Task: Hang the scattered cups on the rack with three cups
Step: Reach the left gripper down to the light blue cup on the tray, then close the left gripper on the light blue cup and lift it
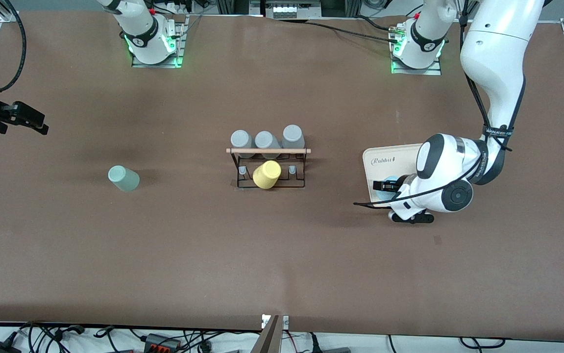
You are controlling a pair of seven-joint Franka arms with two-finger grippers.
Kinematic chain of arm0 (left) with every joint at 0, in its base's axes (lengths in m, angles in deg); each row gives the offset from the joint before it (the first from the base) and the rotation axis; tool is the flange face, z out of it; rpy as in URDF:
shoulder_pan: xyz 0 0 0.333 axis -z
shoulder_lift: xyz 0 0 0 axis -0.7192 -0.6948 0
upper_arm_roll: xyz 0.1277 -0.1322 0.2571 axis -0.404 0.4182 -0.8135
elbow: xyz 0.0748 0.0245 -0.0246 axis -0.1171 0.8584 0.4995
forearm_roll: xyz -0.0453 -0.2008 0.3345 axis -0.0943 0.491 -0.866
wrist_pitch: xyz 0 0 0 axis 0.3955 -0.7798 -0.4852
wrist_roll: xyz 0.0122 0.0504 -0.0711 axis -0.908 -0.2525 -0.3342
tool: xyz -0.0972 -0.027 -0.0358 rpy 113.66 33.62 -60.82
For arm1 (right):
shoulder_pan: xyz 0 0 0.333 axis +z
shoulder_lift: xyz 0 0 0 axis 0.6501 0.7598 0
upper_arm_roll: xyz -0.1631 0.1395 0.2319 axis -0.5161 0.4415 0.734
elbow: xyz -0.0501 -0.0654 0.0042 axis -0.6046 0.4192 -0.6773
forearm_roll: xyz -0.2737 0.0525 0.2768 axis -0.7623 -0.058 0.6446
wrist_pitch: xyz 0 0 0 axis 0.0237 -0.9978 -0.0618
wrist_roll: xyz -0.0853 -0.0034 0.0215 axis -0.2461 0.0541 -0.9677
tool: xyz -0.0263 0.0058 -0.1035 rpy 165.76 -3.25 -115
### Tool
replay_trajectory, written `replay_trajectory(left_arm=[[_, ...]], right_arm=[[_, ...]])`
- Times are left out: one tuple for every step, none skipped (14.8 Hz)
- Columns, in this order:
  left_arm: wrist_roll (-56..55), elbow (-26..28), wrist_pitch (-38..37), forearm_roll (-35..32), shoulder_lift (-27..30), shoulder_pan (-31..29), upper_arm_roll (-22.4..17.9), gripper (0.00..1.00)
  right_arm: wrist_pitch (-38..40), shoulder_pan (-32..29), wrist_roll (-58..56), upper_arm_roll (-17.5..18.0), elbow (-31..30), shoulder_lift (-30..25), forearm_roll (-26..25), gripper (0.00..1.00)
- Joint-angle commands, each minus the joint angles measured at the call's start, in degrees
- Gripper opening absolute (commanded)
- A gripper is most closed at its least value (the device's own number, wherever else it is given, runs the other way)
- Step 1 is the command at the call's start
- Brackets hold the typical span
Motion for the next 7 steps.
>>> replay_trajectory(left_arm=[[-0.4,1.5,1.5,-0.8,0.7,0.2,-0.4,0.72],[-0.3,1.5,1.5,-2.3,0.7,0.2,-0.3,0.59],[-0.3,1.5,1.4,-3.7,0.7,0.2,-0.3,0.46],[-0.3,1.5,1.2,-3.8,0.9,0.1,-0.2,0.34],[-0.3,1.1,1.1,-3.8,1.0,0.1,-0.2,0.3],[-0.2,0.8,1.0,-3.8,1.2,0.1,-0.2,0.27],[-0.1,0.7,1.0,-3.8,1.4,0.1,-0.2,0.21]], right_arm=[[1.0,-0.3,0.2,0.1,1.3,0.5,-0.2,1.0],[1.0,-0.3,0.2,0.1,1.3,0.5,-0.2,1.0],[1.0,-0.3,0.2,0.1,1.3,0.5,-0.2,1.0],[1.0,-0.3,0.2,0.1,1.3,0.5,-0.2,1.0],[1.0,-0.3,0.2,0.1,1.3,0.5,-0.2,1.0],[1.0,-0.3,0.2,0.1,1.3,0.5,-0.2,1.0],[1.0,-0.3,0.2,0.1,1.3,0.5,-0.2,1.0]])
